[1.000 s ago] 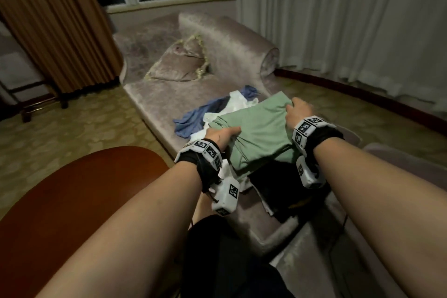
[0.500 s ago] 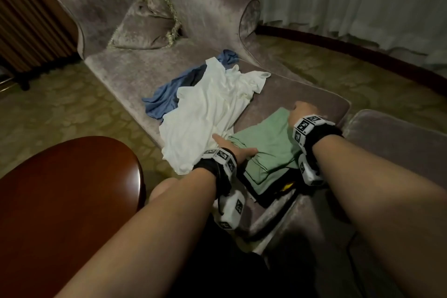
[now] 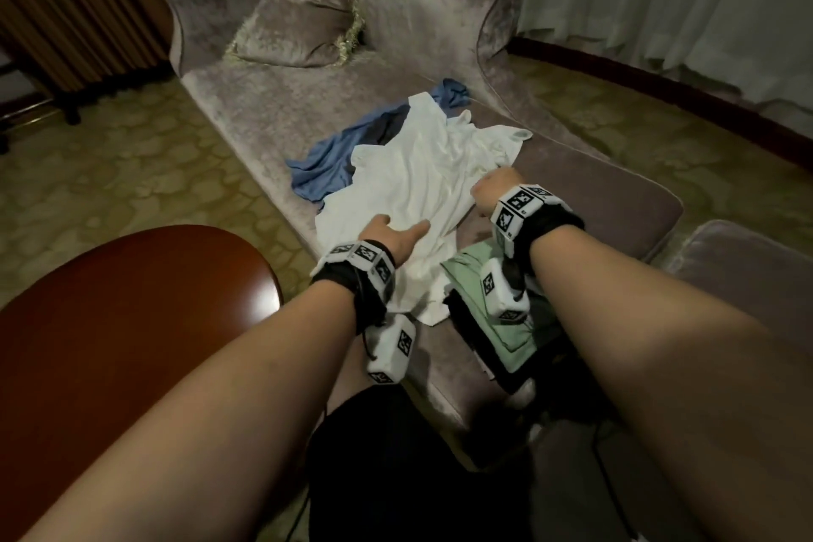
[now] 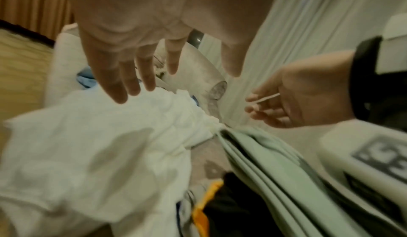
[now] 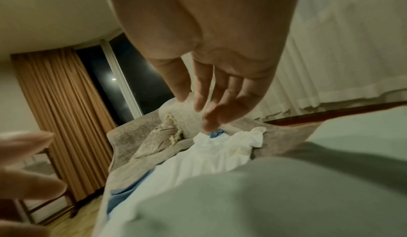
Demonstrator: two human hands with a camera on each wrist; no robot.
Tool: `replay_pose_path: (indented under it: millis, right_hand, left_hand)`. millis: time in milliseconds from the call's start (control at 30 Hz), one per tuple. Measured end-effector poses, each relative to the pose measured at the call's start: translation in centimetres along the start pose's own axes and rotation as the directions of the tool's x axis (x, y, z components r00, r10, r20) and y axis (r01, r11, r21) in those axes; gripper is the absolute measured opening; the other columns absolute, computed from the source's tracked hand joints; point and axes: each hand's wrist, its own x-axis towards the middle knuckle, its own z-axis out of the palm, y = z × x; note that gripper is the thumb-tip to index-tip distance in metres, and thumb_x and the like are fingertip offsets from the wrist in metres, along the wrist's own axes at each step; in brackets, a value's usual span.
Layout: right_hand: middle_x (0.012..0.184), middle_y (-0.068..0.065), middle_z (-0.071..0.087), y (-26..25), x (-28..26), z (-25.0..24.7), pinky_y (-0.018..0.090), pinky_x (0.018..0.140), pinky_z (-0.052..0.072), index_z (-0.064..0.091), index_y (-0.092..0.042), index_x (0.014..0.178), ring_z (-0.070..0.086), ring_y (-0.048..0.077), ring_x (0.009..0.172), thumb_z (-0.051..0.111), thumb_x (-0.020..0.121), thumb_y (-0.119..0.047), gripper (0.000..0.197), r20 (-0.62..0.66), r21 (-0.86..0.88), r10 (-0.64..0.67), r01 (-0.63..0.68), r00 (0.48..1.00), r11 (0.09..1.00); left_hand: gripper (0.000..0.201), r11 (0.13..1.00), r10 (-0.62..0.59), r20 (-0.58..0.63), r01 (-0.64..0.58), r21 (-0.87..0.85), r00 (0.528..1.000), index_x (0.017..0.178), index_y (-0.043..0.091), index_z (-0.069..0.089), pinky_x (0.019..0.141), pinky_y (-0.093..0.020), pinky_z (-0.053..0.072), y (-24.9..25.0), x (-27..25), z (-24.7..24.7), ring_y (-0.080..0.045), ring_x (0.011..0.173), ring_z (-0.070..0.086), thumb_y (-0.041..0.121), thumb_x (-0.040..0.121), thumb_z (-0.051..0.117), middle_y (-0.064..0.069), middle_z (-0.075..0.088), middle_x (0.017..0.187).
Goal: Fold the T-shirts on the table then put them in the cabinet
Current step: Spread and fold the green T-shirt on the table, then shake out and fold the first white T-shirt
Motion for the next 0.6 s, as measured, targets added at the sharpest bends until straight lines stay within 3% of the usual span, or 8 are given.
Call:
replay_pose_path:
  millis: [67, 167, 200, 267, 333, 367, 433, 600]
  right_hand:
    - [0.123, 0.015, 0.059, -1.6, 1.3, 1.9, 0.027, 0.084, 0.05, 0.056, -0.001, 0.118, 0.059, 0.029, 0.111, 0.046, 0.097, -0.011, 0.025, 0.051, -0.106, -0.082, 0.087, 0.995, 0.991]
    - [0.124, 0.015, 0.059, -4.4, 1.6, 4.1, 0.009, 0.044, 0.045, 0.051, 0.001, 0.128, 0.063, 0.026, 0.108, 0.049, 0.097, -0.014, 0.035, 0.072, 0.234, -0.065, 0.047, 0.995, 0.971]
    - [0.126, 0.015, 0.057, -5.4, 1.8, 5.1, 0.008, 0.04, 0.043, 0.049, 0.0, 0.131, 0.062, 0.026, 0.109, 0.049, 0.097, -0.014, 0.037, 0.103, 0.277, -0.051, 0.021, 0.993, 0.961]
    - [0.133, 0.013, 0.054, -7.1, 2.3, 6.8, 0.014, 0.063, 0.054, 0.046, -0.003, 0.135, 0.058, 0.027, 0.116, 0.049, 0.097, -0.014, 0.04, 0.207, 0.063, -0.068, 0.056, 0.976, 0.996]
    - [0.138, 0.014, 0.051, -8.6, 3.1, 8.8, 0.032, 0.096, 0.048, 0.046, -0.004, 0.137, 0.052, 0.03, 0.123, 0.05, 0.096, -0.013, 0.042, 0.262, -0.11, -0.092, 0.124, 0.961, 0.986]
    - [0.139, 0.014, 0.049, -8.7, 3.9, 10.0, 0.039, 0.101, 0.044, 0.046, -0.005, 0.137, 0.05, 0.031, 0.125, 0.052, 0.095, -0.012, 0.043, 0.278, -0.116, -0.091, 0.128, 0.956, 0.985]
    - [0.141, 0.014, 0.047, -8.9, 5.0, 12.4, 0.047, 0.103, 0.042, 0.047, -0.006, 0.136, 0.048, 0.032, 0.127, 0.057, 0.092, -0.013, 0.045, 0.259, -0.137, -0.06, 0.099, 0.964, 0.986]
    - [0.137, 0.008, 0.051, -10.2, 4.9, 13.1, 0.039, 0.102, 0.045, 0.049, -0.011, 0.134, 0.05, 0.029, 0.124, 0.068, 0.084, -0.026, 0.056, 0.212, -0.153, -0.005, 0.038, 0.977, 0.988]
  left_hand:
    - [0.076, 0.999, -0.028, -0.052, 0.026, -0.048, 0.998, 0.146, 0.008, 0.033, 0.11, -0.037, 0.033, -1.1, 1.2, -2.6, -0.031, 0.135, 0.038, 0.053, 0.089, 0.056, -0.011, 0.036, 0.15]
    - [0.069, 0.985, -0.091, -0.093, 0.076, -0.152, 0.992, 0.139, 0.009, 0.044, 0.106, -0.043, 0.039, -3.2, 2.7, -5.5, -0.032, 0.125, 0.048, 0.054, 0.088, 0.055, -0.012, 0.048, 0.141]
    - [0.067, 0.978, -0.108, -0.101, 0.088, -0.191, 0.989, 0.135, 0.009, 0.048, 0.105, -0.045, 0.041, -4.0, 3.1, -6.2, -0.033, 0.122, 0.051, 0.055, 0.087, 0.055, -0.012, 0.053, 0.136]
    - [0.065, 0.963, -0.138, -0.096, 0.111, -0.245, 0.986, 0.133, 0.008, 0.051, 0.104, -0.045, 0.042, -5.8, 4.0, -7.4, -0.032, 0.118, 0.055, 0.055, 0.088, 0.054, -0.011, 0.058, 0.13]
    - [0.061, 0.952, -0.167, -0.099, 0.134, -0.275, 0.981, 0.131, 0.009, 0.053, 0.103, -0.044, 0.043, -7.2, 4.6, -8.5, -0.03, 0.116, 0.056, 0.054, 0.09, 0.052, -0.009, 0.061, 0.126]
    - [0.058, 0.947, -0.183, -0.102, 0.147, -0.285, 0.978, 0.128, 0.009, 0.056, 0.102, -0.044, 0.044, -7.8, 4.9, -9.0, -0.029, 0.114, 0.058, 0.053, 0.091, 0.051, -0.008, 0.063, 0.122]
    - [0.053, 0.941, -0.193, -0.109, 0.153, -0.3, 0.975, 0.117, 0.008, 0.061, 0.1, -0.043, 0.046, -9.0, 5.6, -9.7, -0.028, 0.108, 0.061, 0.053, 0.091, 0.05, -0.008, 0.066, 0.114]
    - [0.039, 0.934, -0.19, -0.091, 0.152, -0.324, 0.977, 0.076, 0.017, 0.057, 0.098, -0.042, 0.047, -10.8, 6.9, -10.5, -0.03, 0.104, 0.063, 0.049, 0.095, 0.047, -0.01, 0.069, 0.108]
